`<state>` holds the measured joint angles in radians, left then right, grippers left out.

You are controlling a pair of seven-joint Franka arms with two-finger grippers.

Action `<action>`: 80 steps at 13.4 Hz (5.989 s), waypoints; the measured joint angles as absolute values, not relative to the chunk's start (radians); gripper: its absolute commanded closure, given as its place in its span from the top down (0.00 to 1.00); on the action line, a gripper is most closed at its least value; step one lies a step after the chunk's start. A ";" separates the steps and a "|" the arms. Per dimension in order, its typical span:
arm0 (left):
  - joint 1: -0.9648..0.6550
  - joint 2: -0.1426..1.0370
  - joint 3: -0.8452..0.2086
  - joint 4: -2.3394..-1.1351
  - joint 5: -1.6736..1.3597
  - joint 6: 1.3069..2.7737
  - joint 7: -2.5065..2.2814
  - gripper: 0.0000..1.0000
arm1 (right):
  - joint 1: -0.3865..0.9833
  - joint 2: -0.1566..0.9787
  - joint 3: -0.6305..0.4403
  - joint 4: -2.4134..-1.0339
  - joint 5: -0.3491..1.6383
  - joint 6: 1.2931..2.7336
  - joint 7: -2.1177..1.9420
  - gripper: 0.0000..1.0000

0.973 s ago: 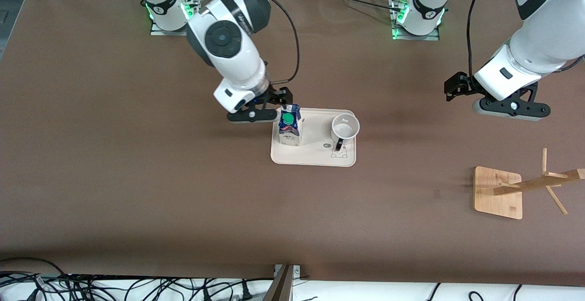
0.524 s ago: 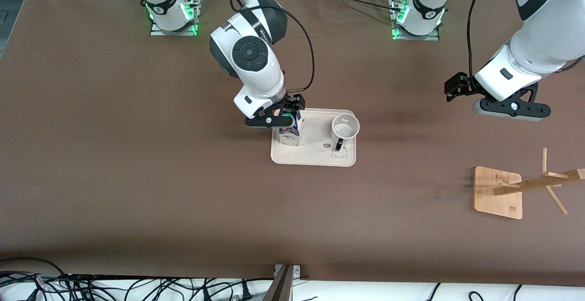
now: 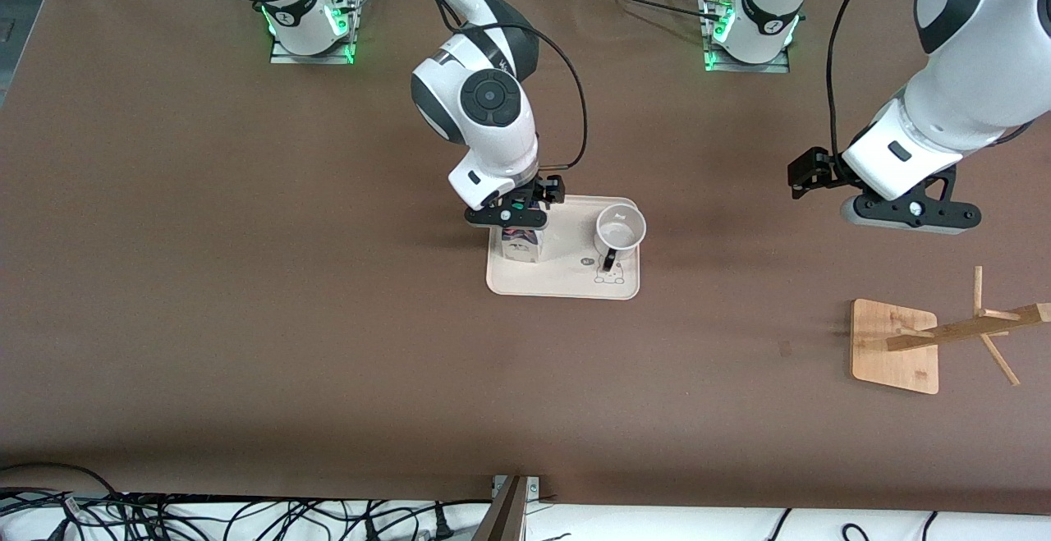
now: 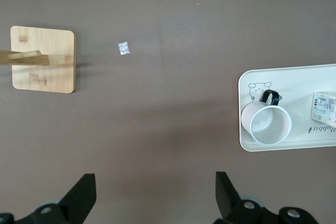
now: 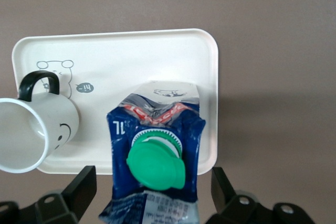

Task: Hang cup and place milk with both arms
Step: 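Grasp the milk carton with the right gripper while the left gripper reaches the mug, then set the carton down with the right gripper while the left gripper grasps the mug, then lift the mug with the left gripper while the right gripper withdraws, then carry the mug to the wooden stand and hook its handle on a peg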

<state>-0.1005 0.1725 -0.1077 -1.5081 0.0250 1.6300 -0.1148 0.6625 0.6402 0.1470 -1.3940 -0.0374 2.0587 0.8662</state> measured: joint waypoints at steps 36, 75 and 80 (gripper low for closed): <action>-0.560 0.702 -0.110 -1.504 0.026 1.910 -0.412 1.00 | -0.037 0.342 0.076 -1.720 0.140 1.964 -0.164 1.00; -0.006 0.468 0.007 -1.183 -0.011 1.582 0.125 0.00 | -0.037 0.081 0.054 -1.612 -0.005 1.733 -0.190 1.00; 0.070 0.473 0.005 -1.187 -0.012 1.564 0.237 0.00 | -0.037 0.081 0.054 -1.612 -0.005 1.734 -0.190 1.00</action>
